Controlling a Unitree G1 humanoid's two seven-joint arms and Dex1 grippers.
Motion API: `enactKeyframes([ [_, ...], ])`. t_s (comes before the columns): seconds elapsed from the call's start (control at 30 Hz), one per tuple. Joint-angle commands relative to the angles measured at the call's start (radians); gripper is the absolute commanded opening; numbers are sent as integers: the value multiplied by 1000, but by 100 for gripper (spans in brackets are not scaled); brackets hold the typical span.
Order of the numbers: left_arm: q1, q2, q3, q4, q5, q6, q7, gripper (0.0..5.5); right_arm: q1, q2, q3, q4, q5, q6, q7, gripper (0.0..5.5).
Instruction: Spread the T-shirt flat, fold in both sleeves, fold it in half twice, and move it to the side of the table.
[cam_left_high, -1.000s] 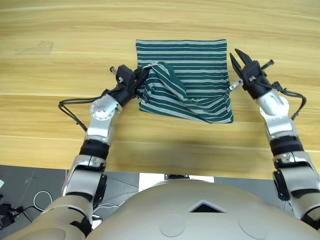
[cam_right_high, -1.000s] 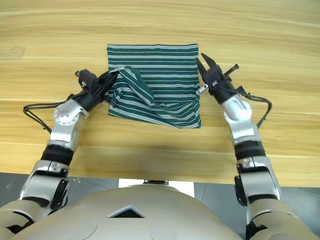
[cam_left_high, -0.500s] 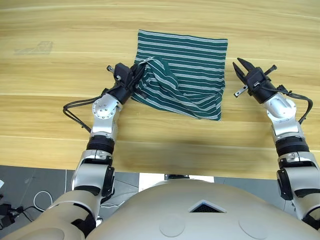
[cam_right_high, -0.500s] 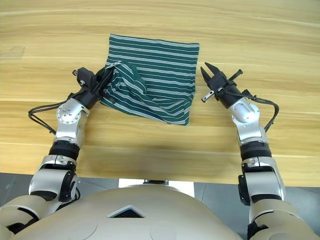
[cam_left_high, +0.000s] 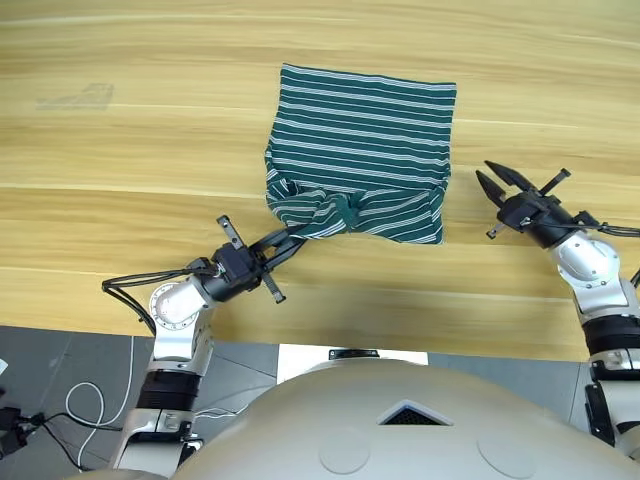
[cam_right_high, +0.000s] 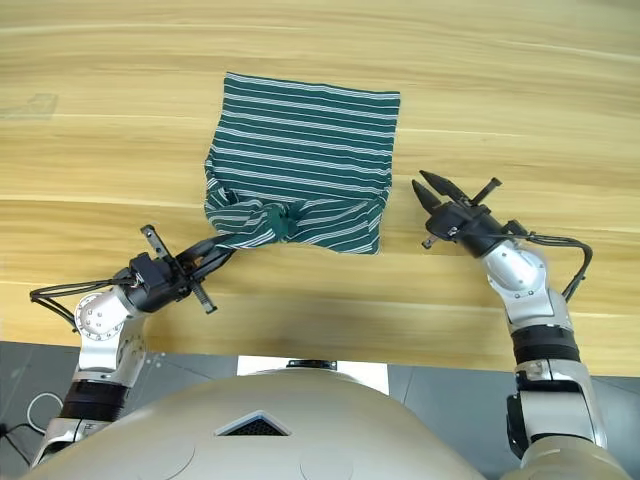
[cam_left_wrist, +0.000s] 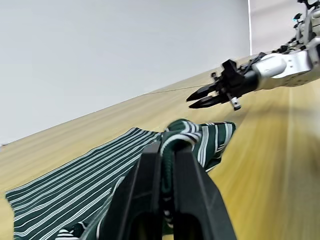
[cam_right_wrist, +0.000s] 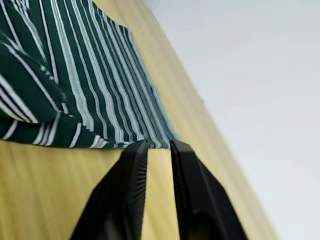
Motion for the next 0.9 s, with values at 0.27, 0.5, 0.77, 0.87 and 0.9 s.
enactKeyframes([
  [0.27,-34,-58,49,91,22,-2,66,9,63,-40,64,-127,-108,-7,4,279],
  [0.5,-58,-74,54,83,23,29,84,9,24,1,117,-96,-163,-23,-52,334],
  [0.77,-71,-89,48,91,33,38,91,9,-33,-7,159,-66,-265,-69,-116,334],
  [0.87,-78,-99,39,98,41,40,89,9,-48,-3,178,-54,-294,-69,-126,300],
  [0.9,-81,-102,37,100,43,41,87,9,-52,-3,182,-48,-302,-67,-132,279],
])
